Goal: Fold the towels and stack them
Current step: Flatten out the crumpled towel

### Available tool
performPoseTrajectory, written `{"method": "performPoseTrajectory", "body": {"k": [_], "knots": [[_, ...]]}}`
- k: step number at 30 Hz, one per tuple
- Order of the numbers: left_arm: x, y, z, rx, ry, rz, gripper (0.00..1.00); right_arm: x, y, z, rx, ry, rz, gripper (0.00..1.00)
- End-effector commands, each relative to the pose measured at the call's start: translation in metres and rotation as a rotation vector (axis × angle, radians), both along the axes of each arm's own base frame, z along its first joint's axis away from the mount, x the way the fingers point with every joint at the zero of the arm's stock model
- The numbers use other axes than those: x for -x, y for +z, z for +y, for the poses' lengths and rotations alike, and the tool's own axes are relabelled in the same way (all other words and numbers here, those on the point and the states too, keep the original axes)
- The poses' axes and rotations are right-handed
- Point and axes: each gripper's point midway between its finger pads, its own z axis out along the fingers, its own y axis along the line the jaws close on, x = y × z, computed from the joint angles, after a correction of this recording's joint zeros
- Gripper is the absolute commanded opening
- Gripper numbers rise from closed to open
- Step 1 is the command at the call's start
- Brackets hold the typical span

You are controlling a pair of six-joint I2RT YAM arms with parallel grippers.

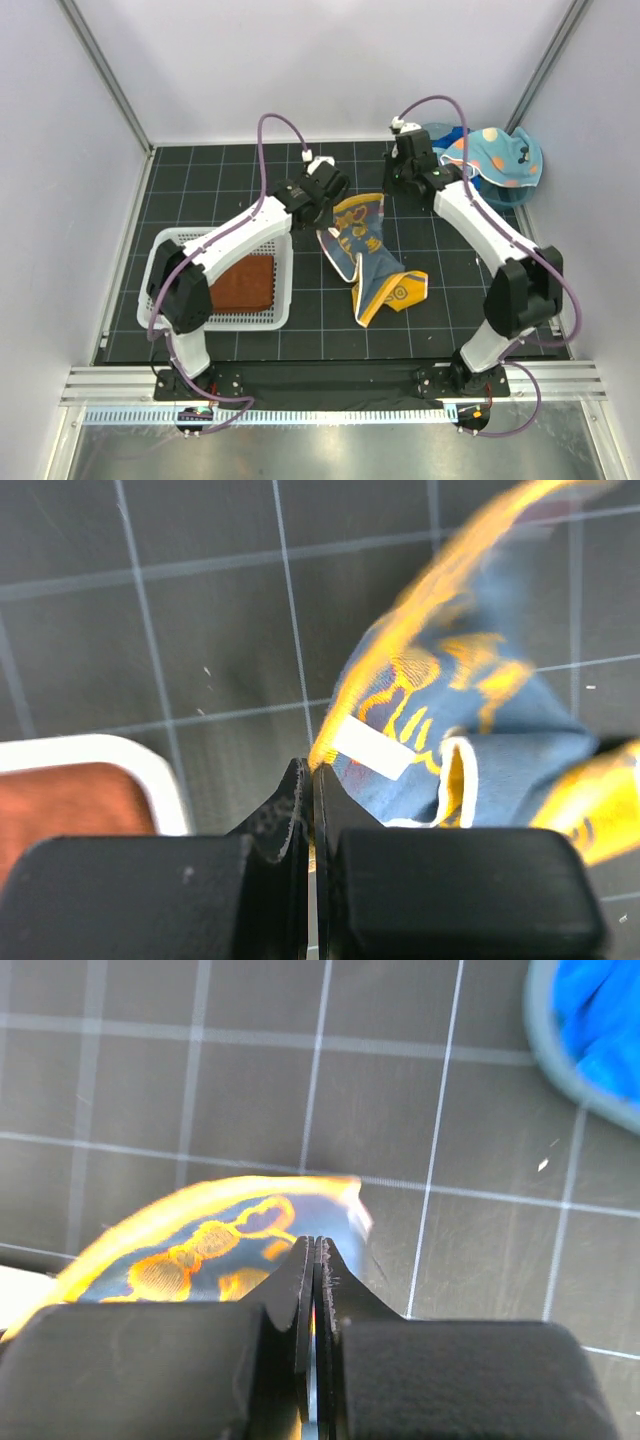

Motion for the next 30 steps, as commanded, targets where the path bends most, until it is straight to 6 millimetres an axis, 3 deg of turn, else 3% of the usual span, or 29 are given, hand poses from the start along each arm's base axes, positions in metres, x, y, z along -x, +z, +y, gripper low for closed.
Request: {"method": "performPoseTrajectory", "body": {"k": [1,6,8,11,12,15,19,20,22,23,24,25,26,27,28,29,30], "knots": [[-0.005,0.082,0.017,-0.010,-0.063,-0.175,0.00,0.004,0.077,-0.008,-0.055,-0.037,-0.162,0.01],[0.000,0.143,0.020,0.029,-0.153,-0.298,0.00,0.028,0.150,-0.018,-0.102,-0.029,-0.303,0.01],[0.005,0.151,0.017,0.043,-0.202,-0.295,0.00,0.031,0.156,-0.020,-0.094,-0.028,-0.309,0.01],[0.012,0.150,0.002,0.070,-0.291,-0.249,0.00,0.032,0.146,-0.016,-0.098,-0.005,-0.284,0.02],[0.013,0.150,-0.005,0.091,-0.308,-0.241,0.00,0.030,0.134,-0.015,-0.105,-0.012,-0.275,0.04],[0.013,0.149,-0.035,0.143,-0.390,-0.182,0.00,0.031,0.116,-0.024,-0.102,-0.082,-0.250,0.06],[0.022,0.154,-0.079,0.165,-0.483,-0.142,0.00,0.027,0.106,-0.061,-0.071,-0.236,-0.212,0.06],[0.029,0.170,-0.089,0.187,-0.508,-0.165,0.00,0.028,0.105,-0.068,-0.083,-0.263,-0.204,0.06],[0.046,0.169,-0.111,0.222,-0.533,-0.147,0.00,0.029,0.104,-0.081,-0.096,-0.299,-0.194,0.06],[0.050,0.158,-0.117,0.242,-0.529,-0.117,0.00,0.029,0.105,-0.089,-0.094,-0.314,-0.196,0.06],[0.057,0.167,-0.113,0.287,-0.519,-0.123,0.00,0.031,0.104,-0.093,-0.080,-0.327,-0.193,0.06],[0.059,0.161,-0.110,0.303,-0.490,-0.109,0.00,0.031,0.103,-0.094,-0.075,-0.329,-0.192,0.06],[0.059,0.123,-0.108,0.298,-0.427,-0.046,0.00,0.033,0.100,-0.094,-0.073,-0.326,-0.187,0.06],[0.062,0.129,-0.096,0.331,-0.386,-0.052,0.00,0.032,0.095,-0.092,-0.076,-0.314,-0.175,0.06],[0.055,0.115,-0.087,0.336,-0.342,-0.025,0.00,0.032,0.091,-0.090,-0.080,-0.313,-0.168,0.07],[0.054,0.098,-0.081,0.340,-0.299,0.010,0.00,0.032,0.085,-0.091,-0.078,-0.318,-0.158,0.07],[0.055,0.065,-0.075,0.305,-0.281,0.065,0.00,0.033,0.073,-0.089,-0.084,-0.323,-0.139,0.07]]}}
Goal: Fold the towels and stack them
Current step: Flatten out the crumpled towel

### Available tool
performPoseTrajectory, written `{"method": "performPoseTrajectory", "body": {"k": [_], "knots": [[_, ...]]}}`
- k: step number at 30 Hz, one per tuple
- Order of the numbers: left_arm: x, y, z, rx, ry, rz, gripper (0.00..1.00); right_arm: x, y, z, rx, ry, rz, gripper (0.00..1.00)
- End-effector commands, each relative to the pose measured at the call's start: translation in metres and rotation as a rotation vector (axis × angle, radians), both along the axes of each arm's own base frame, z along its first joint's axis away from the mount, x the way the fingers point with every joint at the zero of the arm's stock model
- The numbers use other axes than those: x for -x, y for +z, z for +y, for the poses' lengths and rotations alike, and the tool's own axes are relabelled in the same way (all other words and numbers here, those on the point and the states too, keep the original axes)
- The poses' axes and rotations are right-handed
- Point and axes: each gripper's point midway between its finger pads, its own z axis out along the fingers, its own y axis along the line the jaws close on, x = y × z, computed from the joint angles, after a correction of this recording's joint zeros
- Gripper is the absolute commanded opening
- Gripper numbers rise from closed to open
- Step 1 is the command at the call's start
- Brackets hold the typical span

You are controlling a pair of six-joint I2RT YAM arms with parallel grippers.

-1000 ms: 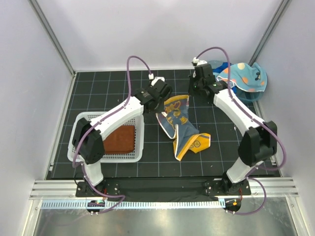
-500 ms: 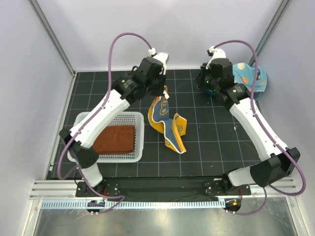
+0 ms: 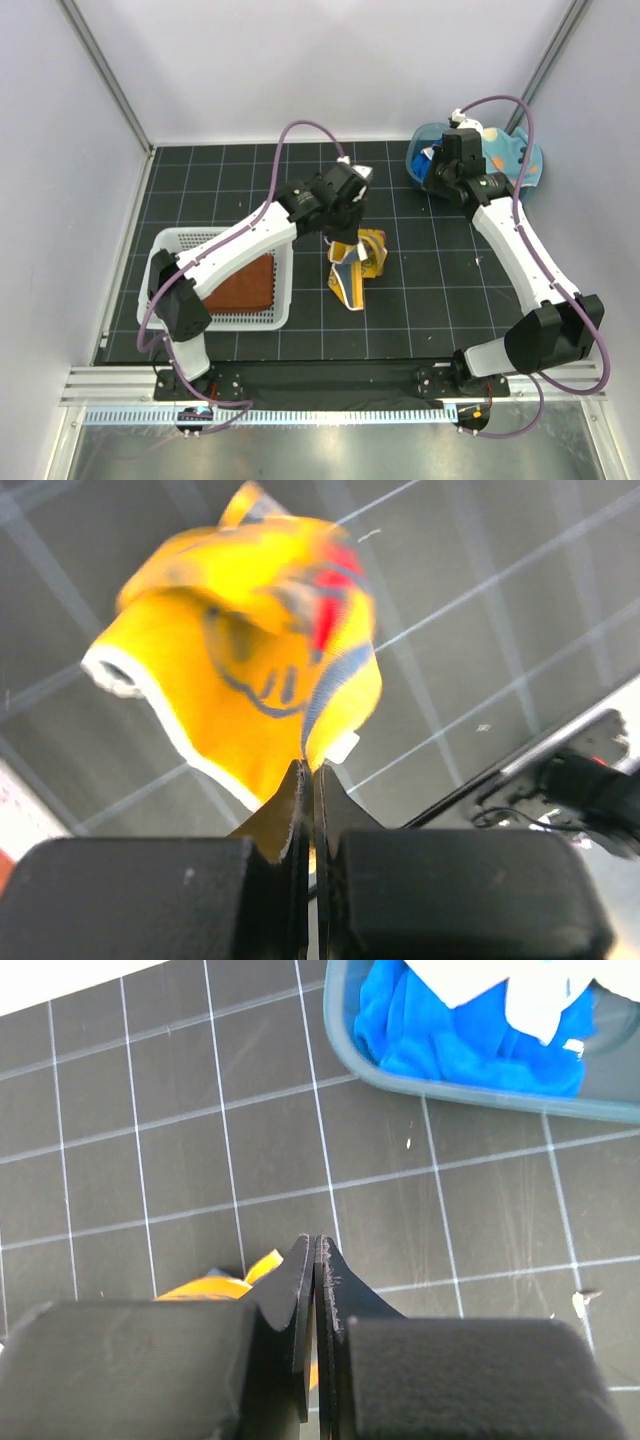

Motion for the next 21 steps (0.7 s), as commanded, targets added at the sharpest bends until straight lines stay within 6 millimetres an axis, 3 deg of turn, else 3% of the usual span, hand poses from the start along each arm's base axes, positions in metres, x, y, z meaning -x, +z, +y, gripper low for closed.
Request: {"method": "performPoseTrajectory", "body": {"k": [1,3,4,5,7,8,10,11,12,15,21], "knots": [[-0.018,-0.022,0.017,0.076,0.142,0.066,0.00,0.007,-0.006,0.007,-0.043,0.007,-0.013,0.07],[-0.010,-0.052,0.017,0.022,0.098,0.110,0.00,0.012,-0.030,0.013,-0.069,0.025,-0.006,0.09],[-0.004,-0.085,0.023,-0.037,0.096,0.157,0.00,0.014,-0.039,0.017,-0.081,0.042,0.002,0.10],[-0.003,-0.099,0.027,-0.067,0.104,0.168,0.00,0.021,-0.061,0.019,-0.069,0.048,0.043,0.11],[0.002,-0.126,0.036,-0.113,0.115,0.198,0.00,0.030,-0.080,0.030,-0.045,0.072,0.070,0.14],[-0.003,-0.137,0.042,-0.150,0.142,0.182,0.00,0.040,-0.102,0.030,-0.027,0.068,0.109,0.15],[-0.005,-0.143,0.044,-0.168,0.156,0.178,0.00,0.052,-0.117,0.051,-0.027,0.115,0.116,0.19],[-0.009,-0.146,0.049,-0.192,0.176,0.163,0.00,0.058,-0.119,0.050,-0.023,0.094,0.100,0.22],[-0.011,-0.146,0.052,-0.203,0.188,0.153,0.00,0.069,-0.138,0.054,-0.036,0.103,0.109,0.31],[-0.021,-0.139,0.062,-0.212,0.228,0.132,0.00,0.087,-0.155,0.059,-0.088,0.109,0.073,0.39],[-0.034,-0.128,0.068,-0.204,0.262,0.108,0.00,0.112,-0.170,0.058,-0.192,0.079,-0.008,0.40]]}}
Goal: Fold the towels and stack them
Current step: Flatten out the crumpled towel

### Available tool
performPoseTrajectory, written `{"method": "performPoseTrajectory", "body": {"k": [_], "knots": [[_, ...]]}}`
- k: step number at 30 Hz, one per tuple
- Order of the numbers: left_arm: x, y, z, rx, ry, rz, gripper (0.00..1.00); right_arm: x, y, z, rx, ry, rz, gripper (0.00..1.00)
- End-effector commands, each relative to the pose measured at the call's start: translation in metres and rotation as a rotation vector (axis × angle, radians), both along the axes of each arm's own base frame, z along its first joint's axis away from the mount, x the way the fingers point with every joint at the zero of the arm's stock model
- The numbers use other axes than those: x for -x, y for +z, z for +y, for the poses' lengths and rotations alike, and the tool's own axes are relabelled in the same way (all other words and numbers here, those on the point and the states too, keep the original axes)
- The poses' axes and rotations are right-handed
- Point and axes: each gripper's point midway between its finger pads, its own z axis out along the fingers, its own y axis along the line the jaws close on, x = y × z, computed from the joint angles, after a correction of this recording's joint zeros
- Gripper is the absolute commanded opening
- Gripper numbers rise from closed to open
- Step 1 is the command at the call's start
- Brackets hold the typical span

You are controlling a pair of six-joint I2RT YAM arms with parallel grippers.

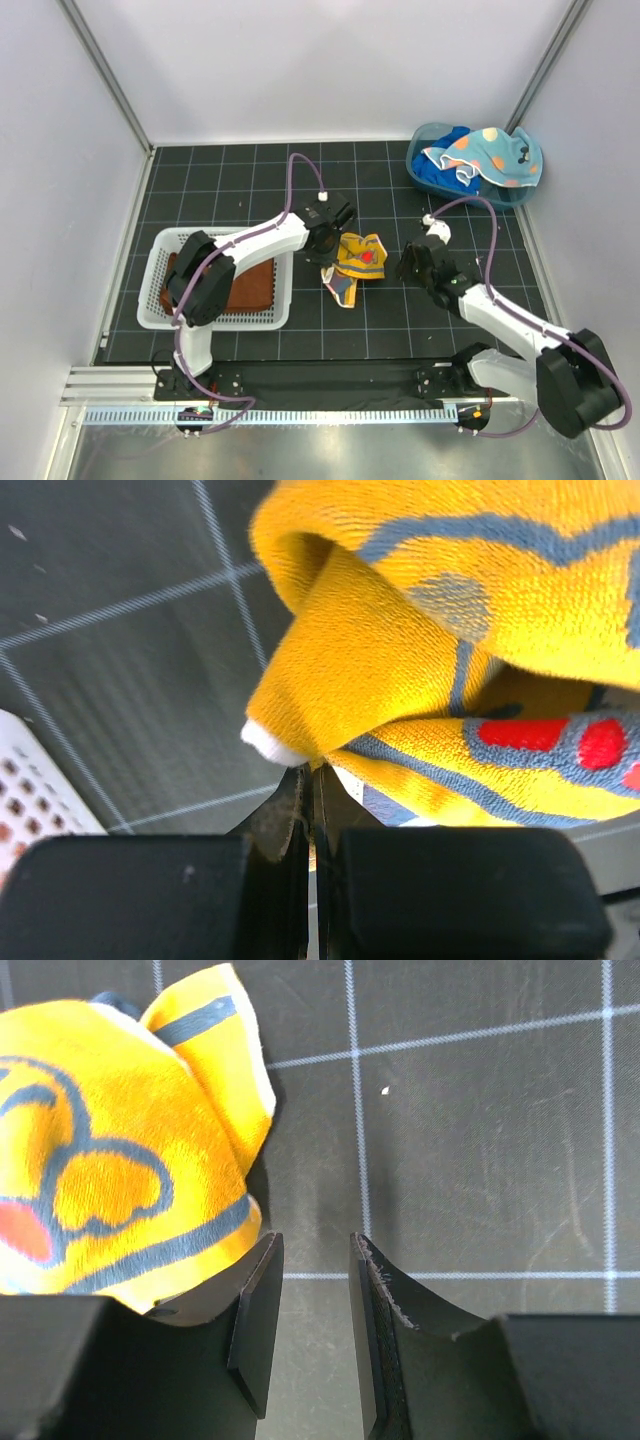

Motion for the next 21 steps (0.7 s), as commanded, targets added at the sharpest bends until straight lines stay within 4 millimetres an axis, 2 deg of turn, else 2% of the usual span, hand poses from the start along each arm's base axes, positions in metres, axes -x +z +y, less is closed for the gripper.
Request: {"method": "performPoseTrajectory", "body": {"k": [1,5,7,12,13,21], "knots": [[-0.025,0.039,-0.005,0.066,0.044,-0.107,0.00,-0.014,0.024,0.010,-0.121,-0.062,-0.168,0.40],[-0.030,0.045,-0.005,0.074,0.049,-0.114,0.00,-0.006,0.013,0.024,-0.182,-0.017,-0.182,0.39],[-0.034,0.050,-0.007,0.086,0.049,-0.118,0.00,0.000,0.000,0.027,-0.155,-0.012,-0.167,0.39],[-0.036,0.056,-0.011,0.093,0.041,-0.120,0.00,0.000,-0.009,0.039,-0.178,-0.002,-0.194,0.38],[-0.037,0.057,-0.012,0.096,0.041,-0.123,0.00,0.000,-0.014,0.039,-0.167,-0.007,-0.187,0.38],[-0.038,0.061,-0.013,0.100,0.035,-0.123,0.00,-0.016,-0.018,0.045,-0.157,-0.015,-0.236,0.39]]}}
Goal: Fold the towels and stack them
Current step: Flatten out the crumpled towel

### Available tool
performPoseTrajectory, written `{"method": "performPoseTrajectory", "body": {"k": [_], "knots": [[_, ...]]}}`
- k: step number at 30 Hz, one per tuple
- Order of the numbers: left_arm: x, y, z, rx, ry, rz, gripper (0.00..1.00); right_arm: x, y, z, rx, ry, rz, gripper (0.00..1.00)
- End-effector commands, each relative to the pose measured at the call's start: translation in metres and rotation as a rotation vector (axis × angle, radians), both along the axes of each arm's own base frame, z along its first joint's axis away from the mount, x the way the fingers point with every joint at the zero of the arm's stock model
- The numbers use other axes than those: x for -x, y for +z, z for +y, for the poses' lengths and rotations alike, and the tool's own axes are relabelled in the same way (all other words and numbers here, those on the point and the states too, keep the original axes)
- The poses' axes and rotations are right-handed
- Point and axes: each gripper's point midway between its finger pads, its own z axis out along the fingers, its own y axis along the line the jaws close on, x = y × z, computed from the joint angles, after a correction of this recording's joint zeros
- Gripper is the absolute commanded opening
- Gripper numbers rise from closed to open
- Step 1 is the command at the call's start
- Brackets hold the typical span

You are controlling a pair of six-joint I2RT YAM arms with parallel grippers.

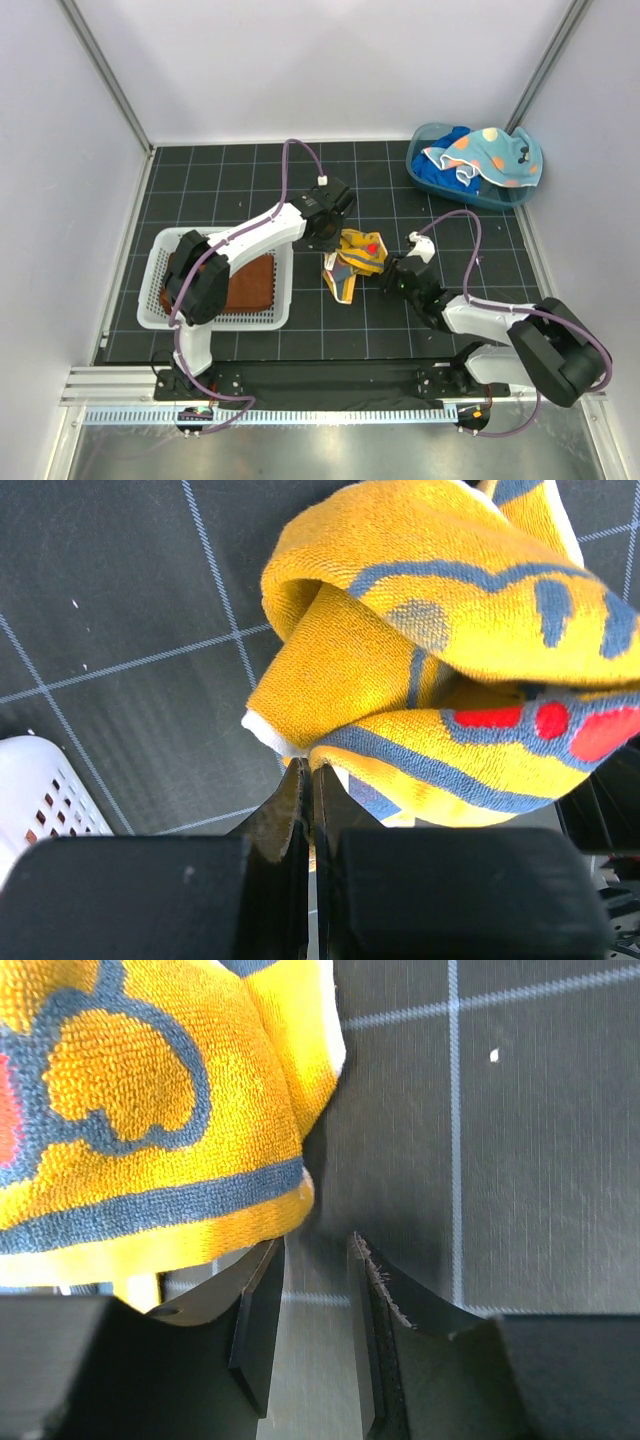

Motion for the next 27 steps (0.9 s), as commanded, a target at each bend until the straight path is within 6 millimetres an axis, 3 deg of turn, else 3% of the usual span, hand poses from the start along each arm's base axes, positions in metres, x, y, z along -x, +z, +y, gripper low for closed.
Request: {"method": "performPoseTrajectory", "body": {"k": [1,6,11,18,23,27], "knots": [[-0.008,0.027,-0.005,0.044,-0.001,-0.052,0.00,-0.029,0.027,0.009,-0.057,-0.047,-0.139,0.39],[-0.009,0.030,-0.004,0.044,-0.004,-0.055,0.00,-0.040,0.028,0.013,-0.031,-0.048,-0.150,0.38],[-0.009,0.031,-0.004,0.043,-0.007,-0.059,0.00,-0.046,0.035,0.005,-0.005,-0.083,-0.191,0.33],[-0.010,0.034,-0.006,0.049,-0.014,-0.061,0.00,-0.053,0.048,0.002,0.000,-0.091,-0.267,0.20],[-0.010,0.039,-0.006,0.054,-0.020,-0.068,0.00,-0.051,0.059,-0.006,-0.002,-0.128,-0.284,0.05],[-0.009,0.044,-0.005,0.061,-0.026,-0.073,0.00,-0.043,0.058,-0.013,0.002,-0.176,-0.201,0.07]]}}
